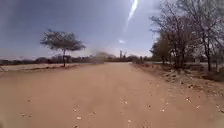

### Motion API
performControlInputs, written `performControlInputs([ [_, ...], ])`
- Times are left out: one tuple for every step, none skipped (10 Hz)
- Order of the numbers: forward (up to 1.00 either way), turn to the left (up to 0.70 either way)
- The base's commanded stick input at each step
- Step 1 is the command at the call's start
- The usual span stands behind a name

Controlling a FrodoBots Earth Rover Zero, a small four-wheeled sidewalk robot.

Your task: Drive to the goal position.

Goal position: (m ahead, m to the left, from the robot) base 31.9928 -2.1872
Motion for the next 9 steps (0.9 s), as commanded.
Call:
performControlInputs([
  [1.00,0.00],
  [1.00,0.00],
  [1.00,0.00],
  [1.00,0.00],
  [1.00,0.00],
  [1.00,0.00],
  [1.00,0.00],
  [1.00,0.00],
  [1.00,0.00],
])
